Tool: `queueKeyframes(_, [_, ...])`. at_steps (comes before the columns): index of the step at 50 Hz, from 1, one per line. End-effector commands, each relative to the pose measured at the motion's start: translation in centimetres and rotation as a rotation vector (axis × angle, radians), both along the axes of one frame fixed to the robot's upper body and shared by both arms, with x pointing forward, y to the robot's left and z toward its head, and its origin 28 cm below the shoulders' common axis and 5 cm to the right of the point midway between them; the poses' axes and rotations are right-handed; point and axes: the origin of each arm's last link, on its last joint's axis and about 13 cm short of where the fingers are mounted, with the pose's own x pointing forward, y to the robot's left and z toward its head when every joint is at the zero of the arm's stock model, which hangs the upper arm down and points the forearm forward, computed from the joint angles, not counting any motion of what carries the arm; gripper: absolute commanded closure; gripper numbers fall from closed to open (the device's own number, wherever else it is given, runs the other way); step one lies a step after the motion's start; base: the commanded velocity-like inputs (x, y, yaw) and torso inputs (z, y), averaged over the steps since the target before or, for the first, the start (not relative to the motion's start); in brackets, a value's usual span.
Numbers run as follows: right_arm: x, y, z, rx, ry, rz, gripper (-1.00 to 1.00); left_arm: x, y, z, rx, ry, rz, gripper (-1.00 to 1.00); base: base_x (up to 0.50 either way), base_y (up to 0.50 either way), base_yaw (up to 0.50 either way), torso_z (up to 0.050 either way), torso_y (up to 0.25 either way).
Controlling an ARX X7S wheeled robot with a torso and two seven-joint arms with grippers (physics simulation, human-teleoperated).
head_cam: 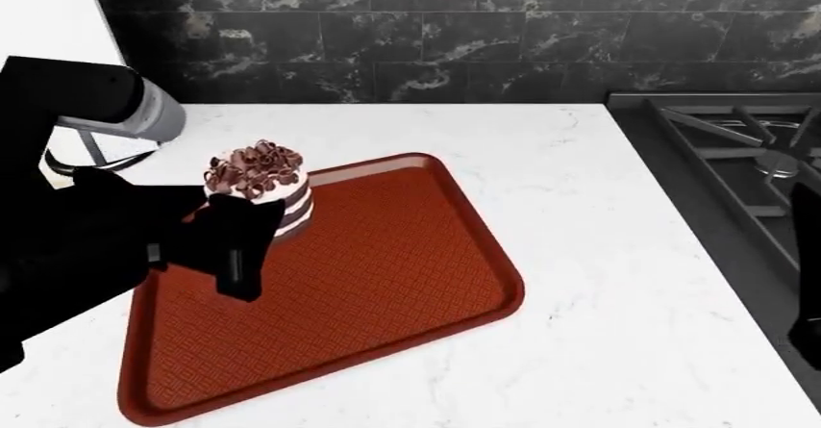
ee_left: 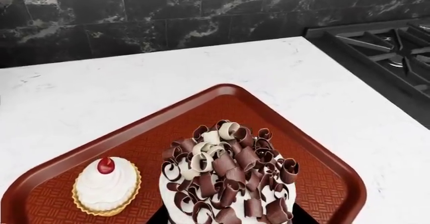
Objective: Move the dessert items from the plate to the tray.
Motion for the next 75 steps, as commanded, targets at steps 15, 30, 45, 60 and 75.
queueKeyframes(15, [-0.1,-0.3,-0.1,0.007,-0.004,-0.011,-1.0,3.7,-3.5,0.8,0.004,0.034,-0.13,1.0,0.0,0.0,0.0,0.001,0.001])
queueKeyframes(30, [-0.2,-0.6,-0.3,0.016,-0.002,-0.017,-1.0,6.9,-5.6,0.1,-0.008,0.068,-0.197,1.0,0.0,0.0,0.0,0.001,0.001])
queueKeyframes(45, [-0.3,-0.7,-0.3,0.019,-0.005,-0.019,-1.0,8.8,-6.3,-2.0,-0.012,0.117,-0.211,1.0,0.0,0.0,0.0,0.0,0.001])
queueKeyframes(60, [-0.4,-0.8,-0.3,0.018,-0.008,-0.022,-1.0,9.8,-6.4,-4.4,0.002,0.15,-0.214,1.0,0.0,0.0,0.0,0.001,0.001])
queueKeyframes(75, [-0.3,-0.9,-0.4,0.02,-0.008,-0.025,-1.0,10.3,-6.3,-5.7,0.015,0.174,-0.207,1.0,0.0,0.0,0.0,0.0,0.001])
